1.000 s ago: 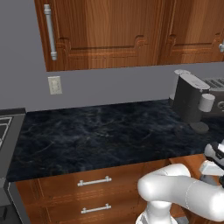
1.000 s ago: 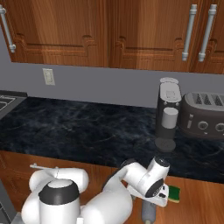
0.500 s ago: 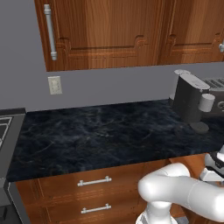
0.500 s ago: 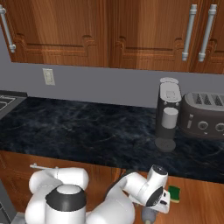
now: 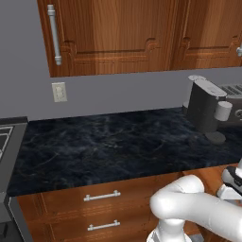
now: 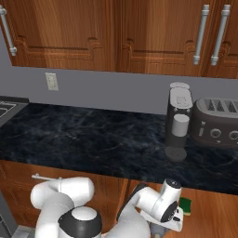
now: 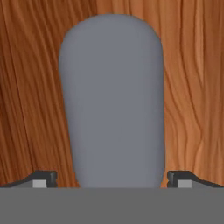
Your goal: Restock the sink supplies by placing the sponge and soap dispenser on the counter and next to the sink. Make sure the soap dispenser is upright.
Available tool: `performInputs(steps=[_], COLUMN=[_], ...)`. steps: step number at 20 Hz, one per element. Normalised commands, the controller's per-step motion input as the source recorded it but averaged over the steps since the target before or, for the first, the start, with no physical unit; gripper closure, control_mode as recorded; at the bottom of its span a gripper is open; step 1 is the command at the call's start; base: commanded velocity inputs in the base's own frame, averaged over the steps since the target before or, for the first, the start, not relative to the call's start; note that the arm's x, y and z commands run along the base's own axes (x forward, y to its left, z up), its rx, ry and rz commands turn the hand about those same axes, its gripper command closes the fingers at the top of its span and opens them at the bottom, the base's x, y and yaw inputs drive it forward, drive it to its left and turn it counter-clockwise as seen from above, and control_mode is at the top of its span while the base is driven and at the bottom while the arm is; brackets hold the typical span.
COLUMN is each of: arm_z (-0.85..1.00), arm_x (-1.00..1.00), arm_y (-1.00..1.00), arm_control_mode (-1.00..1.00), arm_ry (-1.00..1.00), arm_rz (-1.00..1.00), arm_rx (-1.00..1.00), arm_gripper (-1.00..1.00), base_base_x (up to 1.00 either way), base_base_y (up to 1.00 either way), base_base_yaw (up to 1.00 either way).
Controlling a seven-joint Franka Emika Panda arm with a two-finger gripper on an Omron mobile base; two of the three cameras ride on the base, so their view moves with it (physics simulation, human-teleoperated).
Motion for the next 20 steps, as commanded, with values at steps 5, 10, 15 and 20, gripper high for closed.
performInputs(steps=[5,10,15,20], arm_z=[-0.03,-0.05,-0.18,-0.04], arm_x=[-0.5,-0.28,-0.01,0.0], arm_y=[0.01,0.02,0.18,0.08], arm_control_mode=[-1.0,-1.0,-1.0,-1.0], arm_ry=[-0.04,0.0,0.0,0.0], arm_rz=[0.04,0.05,0.04,0.04], arm_rx=[0.0,0.0,0.0,0.0], arm_gripper=[-1.0,-1.0,-1.0,-1.0], base_base_x=[0.0,0.0,0.0,0.0], base_base_y=[0.0,0.0,0.0,0.0], base_base_yaw=[0.0,0.0,0.0,0.0])
